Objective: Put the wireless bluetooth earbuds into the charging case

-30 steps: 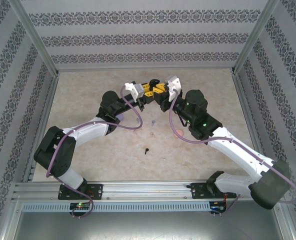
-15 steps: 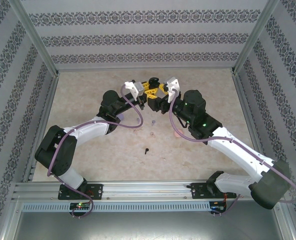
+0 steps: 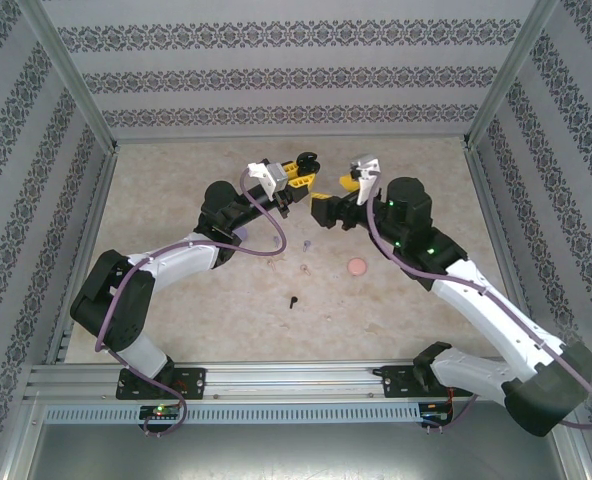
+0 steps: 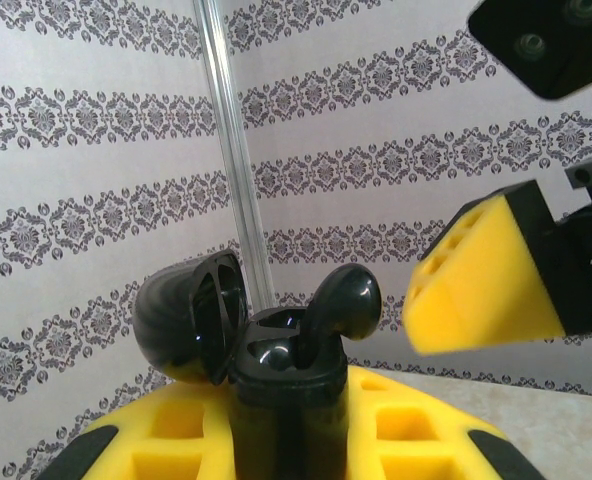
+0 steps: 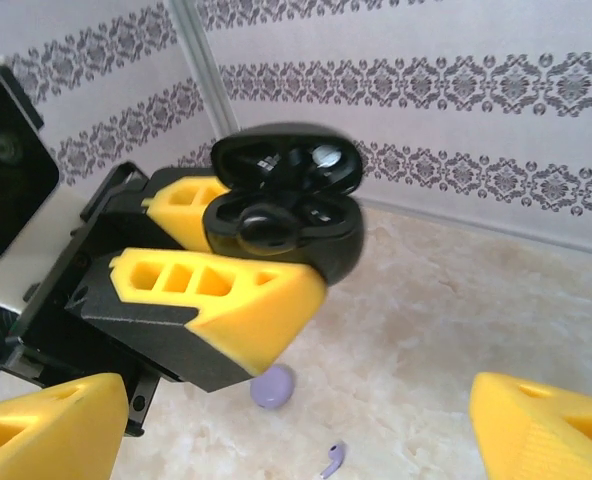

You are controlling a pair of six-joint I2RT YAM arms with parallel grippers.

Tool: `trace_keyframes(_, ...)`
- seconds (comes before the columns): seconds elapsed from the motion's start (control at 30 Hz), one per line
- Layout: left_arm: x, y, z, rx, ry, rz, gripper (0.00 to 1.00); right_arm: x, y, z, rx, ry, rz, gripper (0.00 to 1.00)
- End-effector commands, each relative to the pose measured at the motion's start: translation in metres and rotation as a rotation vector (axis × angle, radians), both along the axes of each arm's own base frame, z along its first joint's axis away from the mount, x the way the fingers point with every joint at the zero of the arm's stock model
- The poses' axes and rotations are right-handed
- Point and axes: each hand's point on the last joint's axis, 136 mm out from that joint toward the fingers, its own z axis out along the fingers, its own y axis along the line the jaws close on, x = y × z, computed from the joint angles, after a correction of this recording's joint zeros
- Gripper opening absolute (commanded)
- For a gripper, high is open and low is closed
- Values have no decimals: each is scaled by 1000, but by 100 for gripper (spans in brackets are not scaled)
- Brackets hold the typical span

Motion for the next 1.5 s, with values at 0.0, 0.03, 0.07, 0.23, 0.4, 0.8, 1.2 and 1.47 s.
trace_keyframes(0.0,-7,2,29,-58,-81,-4,0,-7,-10,9,69,50,-3,86)
trace_keyframes(0.03,-7,2,28,-57,-80,-4,0,-6,-15,11,83,62,-19,84)
trace_keyframes(0.07,-8,2,27,-55,-80,-5,0,-5,-18,12,94,74,-32,81)
trace_keyframes(0.23,-9,1,22,-41,-77,-15,0,6,-31,21,108,139,-99,43)
trace_keyframes(0.4,-12,-3,13,-9,-74,-39,0,18,-25,24,103,226,-101,0)
trace_keyframes(0.8,-13,-7,0,24,-50,-60,0,28,1,18,105,384,-49,0)
trace_keyframes(1.2,-11,-9,-5,30,-40,-69,0,25,19,21,81,381,-11,0)
trace_keyframes(1.47,-9,-10,-10,34,-30,-71,0,21,31,21,68,385,22,0)
